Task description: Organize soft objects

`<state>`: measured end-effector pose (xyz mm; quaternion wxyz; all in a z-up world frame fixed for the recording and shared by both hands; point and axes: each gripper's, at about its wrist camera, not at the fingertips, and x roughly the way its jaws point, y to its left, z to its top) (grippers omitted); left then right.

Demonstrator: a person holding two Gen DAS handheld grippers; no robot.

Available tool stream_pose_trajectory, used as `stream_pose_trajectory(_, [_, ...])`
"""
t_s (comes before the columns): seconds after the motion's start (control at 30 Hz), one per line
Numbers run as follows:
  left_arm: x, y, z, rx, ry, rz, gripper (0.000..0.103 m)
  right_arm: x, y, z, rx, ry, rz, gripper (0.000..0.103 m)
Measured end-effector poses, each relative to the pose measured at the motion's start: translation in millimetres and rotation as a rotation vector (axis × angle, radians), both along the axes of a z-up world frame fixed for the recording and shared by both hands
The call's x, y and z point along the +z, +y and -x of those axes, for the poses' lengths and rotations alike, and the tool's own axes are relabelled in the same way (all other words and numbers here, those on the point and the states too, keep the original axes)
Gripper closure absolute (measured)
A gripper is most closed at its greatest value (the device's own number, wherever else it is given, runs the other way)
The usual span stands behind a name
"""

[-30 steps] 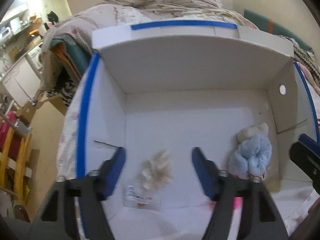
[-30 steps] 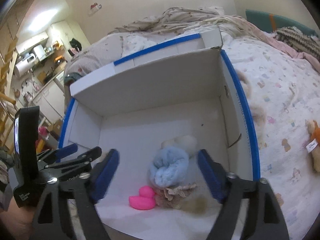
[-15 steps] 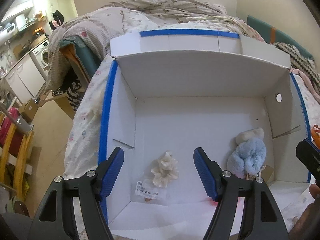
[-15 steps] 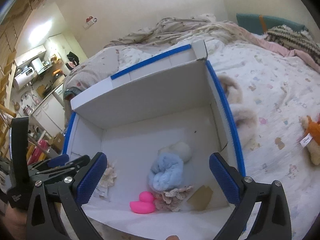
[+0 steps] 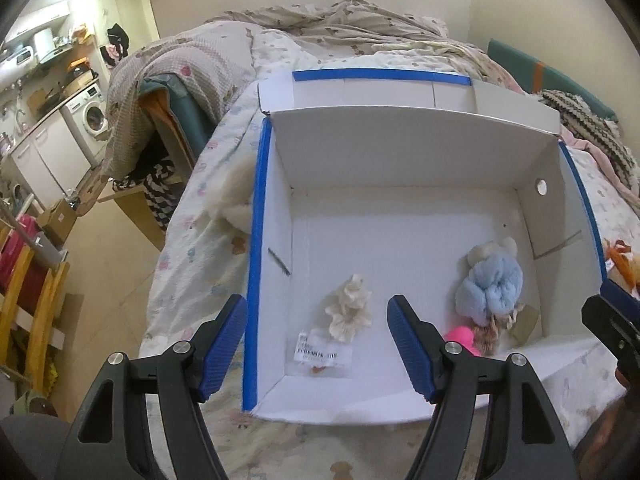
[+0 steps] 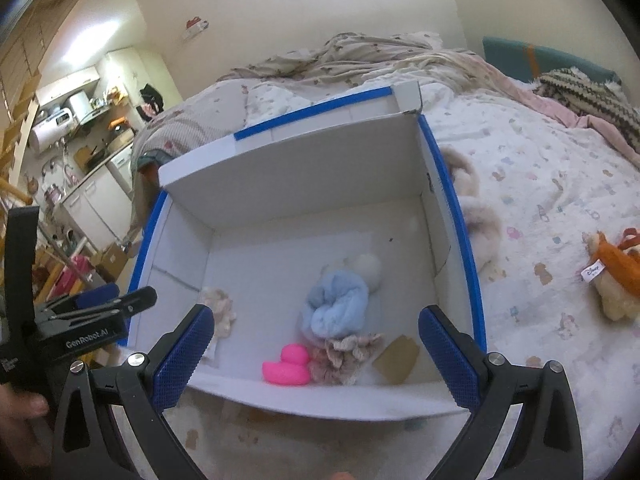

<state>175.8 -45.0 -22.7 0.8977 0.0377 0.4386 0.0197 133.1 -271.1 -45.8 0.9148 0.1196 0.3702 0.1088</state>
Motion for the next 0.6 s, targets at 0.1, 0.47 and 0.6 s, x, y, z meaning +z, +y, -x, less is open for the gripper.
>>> stream_pose_trajectory(0.1, [2.7,6.3,11.7,-0.008,-0.006,0.014,0.033,-0.7,2.2,6.0,0.008,0.01,0.017,0.0])
stream_pose_trajectory(0.47, [-1.1,27.3,44.1,0.02,-0.007,0.05,0.033,-15.8,19.2,35.0,0.043,0.103,0.04,0.0])
stream_pose_trajectory(0.6, [-7.5,33.3,50.7,0.037,0.011,0.064,0.033,-24.4,25.3,43.1,0.05,0.148,0.037,0.0])
